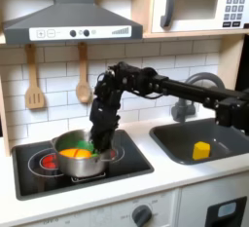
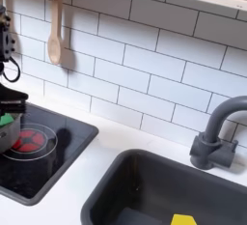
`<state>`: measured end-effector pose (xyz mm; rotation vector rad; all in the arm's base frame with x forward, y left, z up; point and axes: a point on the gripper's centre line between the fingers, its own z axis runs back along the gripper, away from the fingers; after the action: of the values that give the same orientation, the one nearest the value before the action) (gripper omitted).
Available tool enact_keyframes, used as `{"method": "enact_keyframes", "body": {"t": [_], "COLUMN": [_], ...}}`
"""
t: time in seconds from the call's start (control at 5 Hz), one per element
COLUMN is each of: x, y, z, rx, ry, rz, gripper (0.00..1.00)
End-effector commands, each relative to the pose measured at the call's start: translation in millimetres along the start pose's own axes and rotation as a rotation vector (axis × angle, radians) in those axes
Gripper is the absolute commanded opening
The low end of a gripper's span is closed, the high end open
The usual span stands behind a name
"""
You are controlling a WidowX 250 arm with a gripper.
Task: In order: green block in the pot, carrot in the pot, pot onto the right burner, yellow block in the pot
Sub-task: 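Slide the pot onto the right burner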
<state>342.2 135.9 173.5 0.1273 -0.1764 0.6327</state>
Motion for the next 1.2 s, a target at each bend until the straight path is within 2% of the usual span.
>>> {"method": "enact_keyframes", "body": {"t": [0.0, 0.4, 1.0], "x": [-2.0, -6.0, -15.5], "y": [-15.5, -32.5, -48.7], "z": [0.7, 5.8, 8.3], "rx": [-0.021, -0.042, -0.063], "ry": [0.003, -0.004, 0.0], "rz": [-0.035, -0.076, -0.119], "gripper": [0.0, 0.0, 0.0]}}
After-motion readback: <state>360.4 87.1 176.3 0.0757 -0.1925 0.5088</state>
